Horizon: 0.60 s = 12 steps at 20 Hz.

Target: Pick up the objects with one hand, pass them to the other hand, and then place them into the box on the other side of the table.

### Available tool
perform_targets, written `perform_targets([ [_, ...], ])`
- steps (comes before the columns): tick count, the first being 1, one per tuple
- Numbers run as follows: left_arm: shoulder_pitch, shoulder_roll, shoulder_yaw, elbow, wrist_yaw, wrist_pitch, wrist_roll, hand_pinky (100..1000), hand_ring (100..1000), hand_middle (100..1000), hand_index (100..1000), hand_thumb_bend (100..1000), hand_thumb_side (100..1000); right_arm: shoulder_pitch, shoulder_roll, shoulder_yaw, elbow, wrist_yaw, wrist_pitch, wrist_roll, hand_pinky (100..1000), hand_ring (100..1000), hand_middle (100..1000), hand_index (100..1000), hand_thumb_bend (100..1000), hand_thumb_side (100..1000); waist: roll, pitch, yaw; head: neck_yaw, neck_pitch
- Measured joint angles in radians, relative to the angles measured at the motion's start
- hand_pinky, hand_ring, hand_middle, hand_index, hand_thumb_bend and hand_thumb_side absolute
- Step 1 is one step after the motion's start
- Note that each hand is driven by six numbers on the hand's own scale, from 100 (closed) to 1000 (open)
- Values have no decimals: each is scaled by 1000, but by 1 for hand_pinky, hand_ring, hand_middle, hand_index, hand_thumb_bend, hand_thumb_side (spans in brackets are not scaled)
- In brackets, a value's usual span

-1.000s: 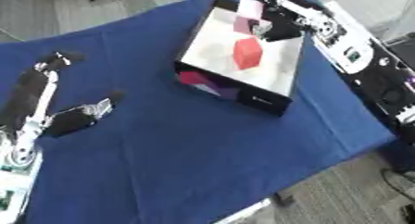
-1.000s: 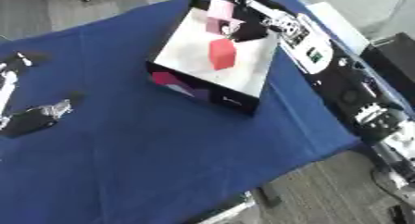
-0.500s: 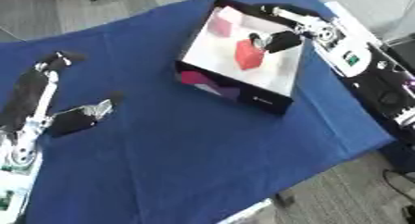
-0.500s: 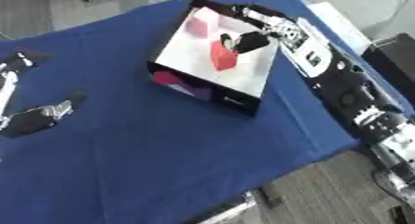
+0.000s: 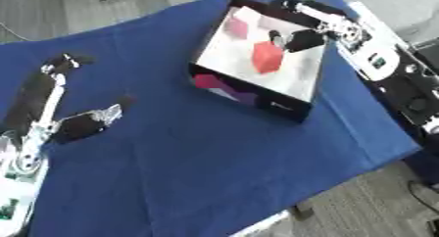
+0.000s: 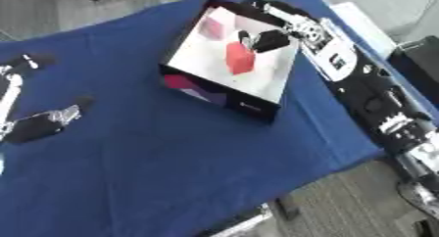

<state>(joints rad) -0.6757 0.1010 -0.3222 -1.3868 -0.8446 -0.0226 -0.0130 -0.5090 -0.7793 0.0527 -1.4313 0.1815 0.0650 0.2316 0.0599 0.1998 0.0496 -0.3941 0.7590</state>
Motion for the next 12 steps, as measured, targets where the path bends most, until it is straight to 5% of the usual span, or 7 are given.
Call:
perform_targets([
  [5, -2, 29, 17, -24, 29, 22, 7, 804, 796, 775, 844, 332, 675, 14, -14, -34, -99, -148, -3, -65, 981, 1000, 1000, 1000, 100, 452, 0, -12, 6, 59, 5],
  [12, -13, 106, 52, -86, 106, 73, -28, 817, 818, 804, 858, 292, 642, 62, -47, -85, -210, -387, -10, -117, 972, 1000, 1000, 1000, 100, 484, 0, -30, 16, 134, 9],
])
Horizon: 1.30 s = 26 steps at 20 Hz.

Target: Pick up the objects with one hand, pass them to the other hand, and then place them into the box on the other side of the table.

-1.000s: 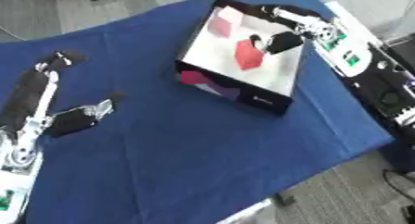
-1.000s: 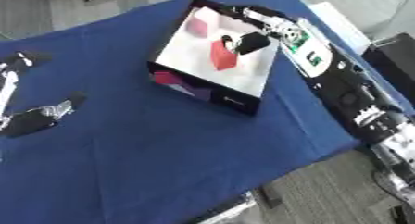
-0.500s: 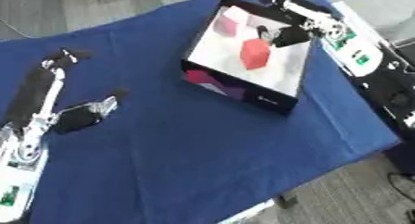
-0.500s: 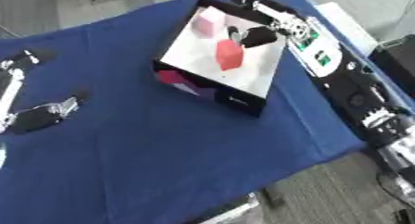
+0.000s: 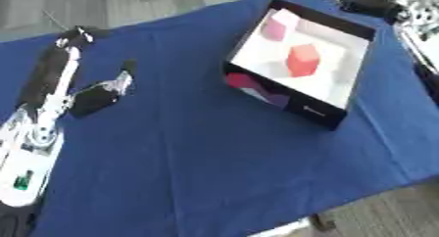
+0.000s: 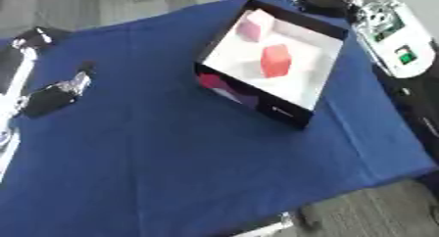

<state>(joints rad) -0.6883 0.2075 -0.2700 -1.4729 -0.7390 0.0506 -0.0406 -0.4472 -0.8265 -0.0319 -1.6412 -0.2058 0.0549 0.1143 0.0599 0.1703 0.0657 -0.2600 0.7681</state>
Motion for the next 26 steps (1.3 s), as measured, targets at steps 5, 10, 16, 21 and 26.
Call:
perform_targets([
  [5, -4, 90, 27, -36, 61, 35, -48, 826, 827, 808, 861, 325, 593, 26, -16, -17, -25, -72, 6, -14, 972, 1000, 1000, 1000, 100, 496, 0, -5, 10, 19, 1],
  [10, -4, 190, 42, -49, 109, 62, -106, 831, 835, 814, 864, 338, 587, 47, -26, -34, -41, -117, -5, -41, 982, 1000, 1000, 1000, 100, 504, 0, -12, 16, 39, 3],
  [16, 14, 307, 51, -50, 203, 89, -217, 840, 848, 822, 864, 343, 663, 64, -34, -46, -54, -138, -13, -68, 982, 1000, 1000, 1000, 100, 499, 0, -14, 19, 82, 3],
  [21, 27, 383, 55, -48, 280, 94, -314, 847, 854, 825, 865, 420, 697, 65, -34, -46, -54, -138, -4, -78, 983, 1000, 1000, 1000, 100, 500, 0, -14, 19, 107, 3],
  [26, 53, 476, 54, -35, 312, 82, -429, 854, 859, 826, 859, 505, 718, 71, -34, -53, -54, -138, -3, -80, 981, 1000, 1000, 1000, 100, 498, 0, -14, 19, 149, 3],
])
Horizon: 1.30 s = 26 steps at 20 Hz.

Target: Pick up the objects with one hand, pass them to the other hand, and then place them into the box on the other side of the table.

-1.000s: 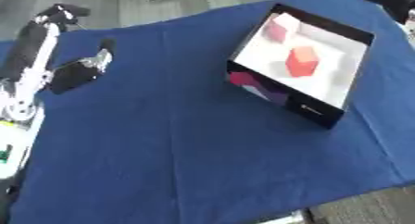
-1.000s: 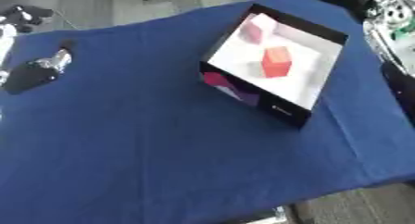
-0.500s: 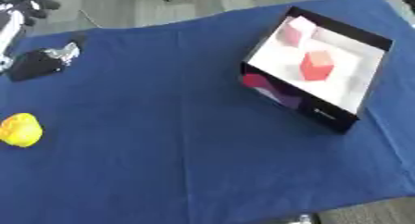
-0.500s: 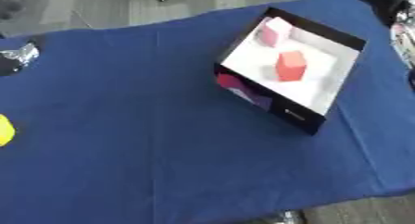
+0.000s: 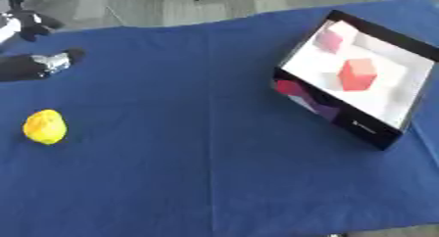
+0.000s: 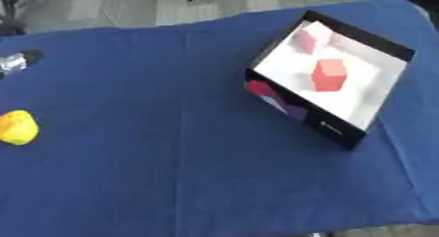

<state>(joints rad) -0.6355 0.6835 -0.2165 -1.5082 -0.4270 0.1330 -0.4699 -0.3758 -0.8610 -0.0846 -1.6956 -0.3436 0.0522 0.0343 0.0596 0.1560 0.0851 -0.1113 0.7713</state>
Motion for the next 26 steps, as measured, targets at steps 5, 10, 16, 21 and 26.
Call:
perform_targets([
  [5, 13, 65, -2, 12, 20, -28, -119, 858, 862, 812, 846, 600, 755, 8, -1, 0, 0, 1, 2, -6, 982, 1000, 1000, 1000, 100, 495, 0, 0, 1, 22, 0],
  [10, 16, 105, -2, 27, 16, -48, -218, 862, 853, 814, 843, 654, 749, 23, 0, -5, -2, 8, 8, -17, 982, 1000, 1000, 1000, 100, 491, 0, 0, 1, 32, 0],
  [16, 24, 126, -2, 48, -26, -54, -312, 868, 857, 817, 857, 698, 770, 34, 0, -12, -6, 21, 3, -29, 983, 1000, 1000, 1000, 100, 485, -12, 0, 1, 51, 0],
  [21, 30, 126, -2, 66, -76, -57, -346, 868, 857, 810, 839, 728, 740, 42, 0, -17, -7, 23, 1, -40, 983, 1000, 1000, 1000, 100, 482, -20, 1, 1, 62, 0],
  [26, 30, 125, -4, 98, -121, -66, -367, 871, 859, 810, 837, 759, 697, 43, 0, -18, -7, 32, 1, -43, 983, 1000, 1000, 1000, 100, 483, -22, 1, 0, 64, 0],
])
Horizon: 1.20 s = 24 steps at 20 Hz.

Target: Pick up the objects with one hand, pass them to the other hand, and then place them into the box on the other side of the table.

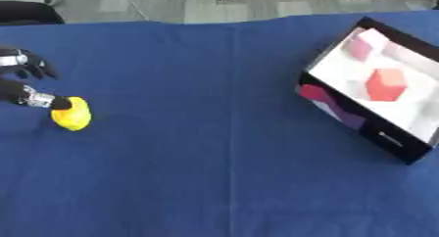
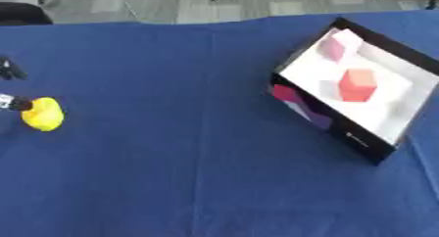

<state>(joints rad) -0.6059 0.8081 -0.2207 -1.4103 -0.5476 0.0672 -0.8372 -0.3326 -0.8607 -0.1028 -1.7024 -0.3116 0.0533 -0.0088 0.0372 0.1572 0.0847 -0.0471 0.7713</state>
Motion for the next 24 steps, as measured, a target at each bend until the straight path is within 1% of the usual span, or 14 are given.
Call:
perform_targets([
  [4, -1, -3, -7, 21, -24, -8, -8, 871, 859, 810, 837, 759, 697, 0, 2, 0, 0, 5, 0, 0, 983, 1000, 1000, 1000, 100, 483, 0, 0, 0, -1, 0],
  [5, -1, -5, -9, 23, -27, -9, -9, 873, 859, 801, 819, 844, 632, 0, 2, 0, 0, 7, 0, 0, 984, 1000, 1000, 1000, 100, 478, 0, 0, 0, -1, 0],
  [8, -5, -5, -30, 45, -53, -3, -8, 873, 859, 802, 820, 863, 619, 0, 3, 1, 0, 12, 3, 3, 984, 1000, 1000, 1000, 100, 478, 0, 0, -6, -8, 0],
  [11, -11, -10, -47, 65, -96, 5, 0, 870, 857, 799, 820, 857, 568, 0, 4, 2, 0, 19, 4, 4, 984, 1000, 1000, 1000, 100, 476, 0, 0, -8, -8, 0],
  [14, -13, -21, -49, 75, -146, 6, 14, 868, 855, 797, 820, 833, 559, 0, 5, 5, 0, 24, 5, 4, 984, 1000, 1000, 1000, 100, 474, 0, 0, -9, -8, 0],
  [17, -19, -39, -48, 86, -187, 1, 24, 868, 855, 797, 825, 836, 548, 7, 12, 6, 0, 30, 5, 4, 985, 1000, 1000, 1000, 100, 472, 0, 0, -10, -8, 0],
  [19, -21, -47, -48, 96, -204, 0, 31, 863, 852, 795, 831, 816, 522, 8, 12, 6, 0, 35, 6, 3, 985, 1000, 1000, 1000, 100, 470, 0, 0, -12, -8, 0],
  [24, -35, -72, -48, 126, -257, 25, 77, 863, 853, 794, 834, 842, 492, 10, 14, 6, 0, 43, 6, 3, 986, 1000, 1000, 1000, 100, 465, 0, 0, -17, -12, 0],
])
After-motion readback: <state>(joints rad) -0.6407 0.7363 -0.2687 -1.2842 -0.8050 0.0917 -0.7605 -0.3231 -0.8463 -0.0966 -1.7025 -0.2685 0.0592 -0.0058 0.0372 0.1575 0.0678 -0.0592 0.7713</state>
